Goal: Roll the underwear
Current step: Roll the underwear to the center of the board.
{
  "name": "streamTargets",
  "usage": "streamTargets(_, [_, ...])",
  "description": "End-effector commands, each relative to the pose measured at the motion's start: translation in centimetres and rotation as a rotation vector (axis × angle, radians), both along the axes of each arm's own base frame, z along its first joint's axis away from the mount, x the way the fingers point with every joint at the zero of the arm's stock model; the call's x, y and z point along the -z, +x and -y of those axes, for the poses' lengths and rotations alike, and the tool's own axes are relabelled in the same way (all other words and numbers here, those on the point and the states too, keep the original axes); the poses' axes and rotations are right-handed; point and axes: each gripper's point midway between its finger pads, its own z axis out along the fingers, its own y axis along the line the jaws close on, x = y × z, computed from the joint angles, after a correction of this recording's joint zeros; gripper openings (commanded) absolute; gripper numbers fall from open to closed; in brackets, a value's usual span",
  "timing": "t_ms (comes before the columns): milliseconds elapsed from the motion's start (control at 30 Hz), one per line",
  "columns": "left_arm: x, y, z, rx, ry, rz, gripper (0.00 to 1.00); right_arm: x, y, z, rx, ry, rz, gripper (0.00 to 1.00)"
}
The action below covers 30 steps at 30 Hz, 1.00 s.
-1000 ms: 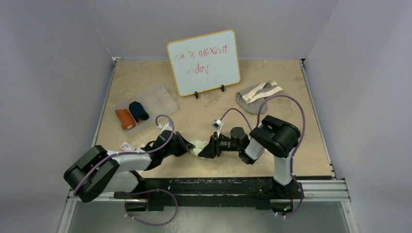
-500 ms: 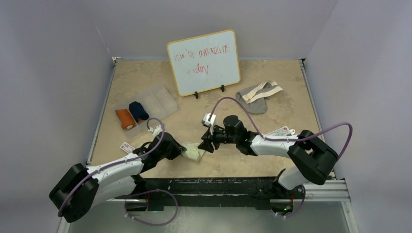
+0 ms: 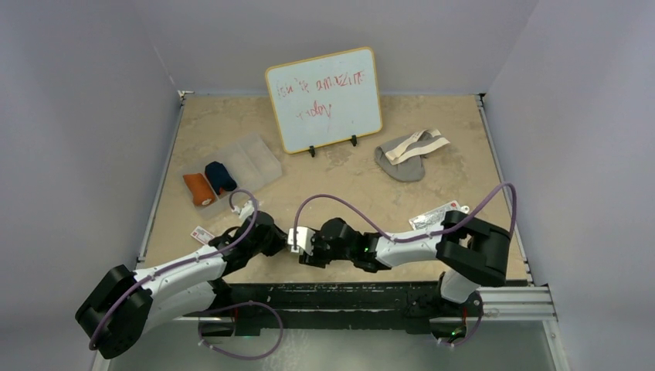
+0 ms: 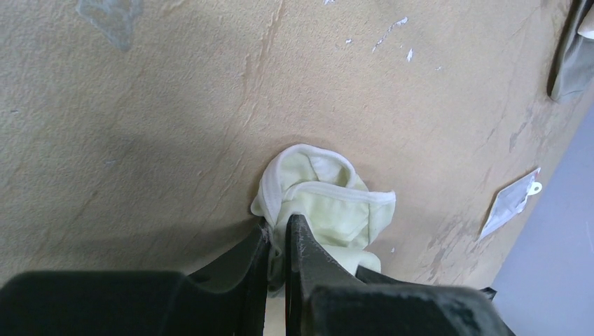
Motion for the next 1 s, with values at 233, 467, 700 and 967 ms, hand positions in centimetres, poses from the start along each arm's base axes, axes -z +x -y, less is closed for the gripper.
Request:
streamTargets(233, [0.7,-0.8,-1.3,-0.013,0.066,-0.028,0.09,2.5,1.6,-0.5,0.063,-0.065,0.086,0.19])
streamTargets(467, [-1.1,-0.4,-1.6,-0.012,0.039,0.056,0.62,4.0,-1.4,0.4,0.089,0.065,-0.334,0.06])
streamTargets(700, [-2.1,-0.6,-0.5,0.032,-0.072,0.142,0.68,3.1,0.0,0.9,0.196,0.254,-0.773,0.08])
streamTargets(967, [-2.4,-0.2,0.8,0.075,-0.121,0.178,0.66,4.0,2.1,2.2,0.318,0.348,-1.004,0.1])
